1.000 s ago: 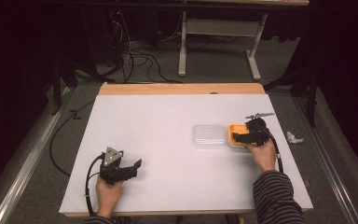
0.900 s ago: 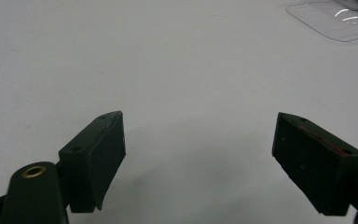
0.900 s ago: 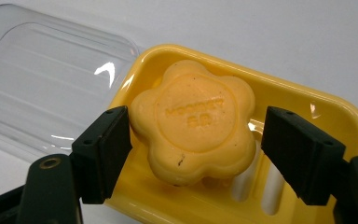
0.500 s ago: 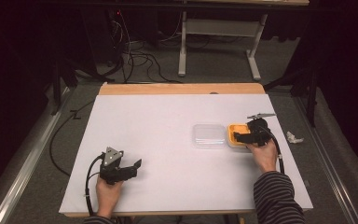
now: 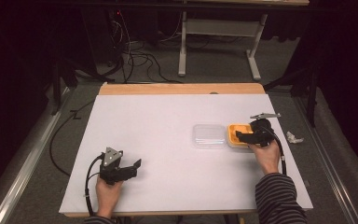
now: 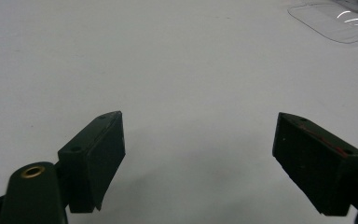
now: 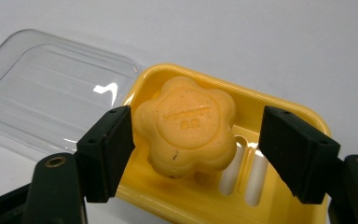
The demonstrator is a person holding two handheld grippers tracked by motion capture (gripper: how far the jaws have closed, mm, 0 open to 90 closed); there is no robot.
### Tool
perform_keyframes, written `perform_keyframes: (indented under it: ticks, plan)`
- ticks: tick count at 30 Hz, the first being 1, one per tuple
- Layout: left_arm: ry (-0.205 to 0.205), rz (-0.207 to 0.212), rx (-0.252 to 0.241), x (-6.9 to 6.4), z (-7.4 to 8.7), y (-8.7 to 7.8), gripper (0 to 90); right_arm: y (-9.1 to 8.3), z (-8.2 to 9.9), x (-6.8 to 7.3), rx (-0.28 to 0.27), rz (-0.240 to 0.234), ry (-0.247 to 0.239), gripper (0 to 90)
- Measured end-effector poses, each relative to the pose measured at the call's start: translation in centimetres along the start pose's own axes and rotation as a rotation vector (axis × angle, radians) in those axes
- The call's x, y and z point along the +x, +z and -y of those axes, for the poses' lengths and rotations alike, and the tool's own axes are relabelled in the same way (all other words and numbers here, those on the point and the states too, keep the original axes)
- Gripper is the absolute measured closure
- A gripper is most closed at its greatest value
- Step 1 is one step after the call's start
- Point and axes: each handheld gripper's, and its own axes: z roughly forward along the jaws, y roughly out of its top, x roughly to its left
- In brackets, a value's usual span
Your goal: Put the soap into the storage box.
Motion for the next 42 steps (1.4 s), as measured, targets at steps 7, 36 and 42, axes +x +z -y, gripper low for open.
perform_keyframes:
  ticks: [7, 36, 42]
  plan:
    - [0.000, 0.002, -0.001, 0.0, 0.0, 0.0, 17.4, -0.6, 0.1, 0.0, -0.023, -0.001, 0.007, 27.3]
    - [0.001, 0.003, 0.001, 0.0, 0.0, 0.0, 17.4, -3.8, 1.6, -0.8, -0.141, 0.002, 0.041, 25.8]
    - [0.002, 0.004, 0.005, 0.0, 0.0, 0.0, 17.6, -4.4, 2.0, -1.2, -0.157, 0.006, 0.053, 25.5]
